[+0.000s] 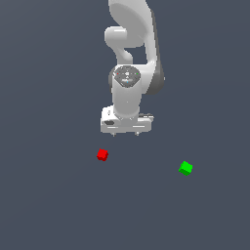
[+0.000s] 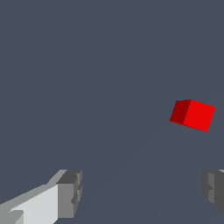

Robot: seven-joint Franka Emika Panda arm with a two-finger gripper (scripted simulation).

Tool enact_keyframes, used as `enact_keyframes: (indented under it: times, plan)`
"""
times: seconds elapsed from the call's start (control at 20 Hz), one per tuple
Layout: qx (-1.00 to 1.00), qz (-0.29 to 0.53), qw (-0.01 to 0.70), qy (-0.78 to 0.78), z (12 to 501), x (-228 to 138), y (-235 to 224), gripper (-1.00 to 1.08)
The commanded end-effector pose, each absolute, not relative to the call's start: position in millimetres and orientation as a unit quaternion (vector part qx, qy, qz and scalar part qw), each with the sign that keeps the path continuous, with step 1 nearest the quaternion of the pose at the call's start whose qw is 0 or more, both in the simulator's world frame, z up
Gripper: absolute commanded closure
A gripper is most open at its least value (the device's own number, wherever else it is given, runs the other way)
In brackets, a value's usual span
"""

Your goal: Stack the red cube on top of the green cube.

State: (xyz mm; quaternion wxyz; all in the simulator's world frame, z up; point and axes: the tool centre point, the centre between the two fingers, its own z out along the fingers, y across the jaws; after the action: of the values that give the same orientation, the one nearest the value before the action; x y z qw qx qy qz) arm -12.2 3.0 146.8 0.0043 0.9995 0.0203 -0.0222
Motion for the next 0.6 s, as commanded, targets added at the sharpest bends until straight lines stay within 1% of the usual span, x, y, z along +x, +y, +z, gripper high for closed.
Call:
enact_keyframes:
  times: [0.0, 0.3, 0.55]
  plan:
    - [1.000, -0.022, 0.004, 0.020, 147, -12, 3, -0.92]
    - [1.000, -0.020, 0.004, 0.006, 139, -7, -8, -0.92]
    - [0.999, -0.015, 0.004, -0.029, 121, 4, -34, -0.92]
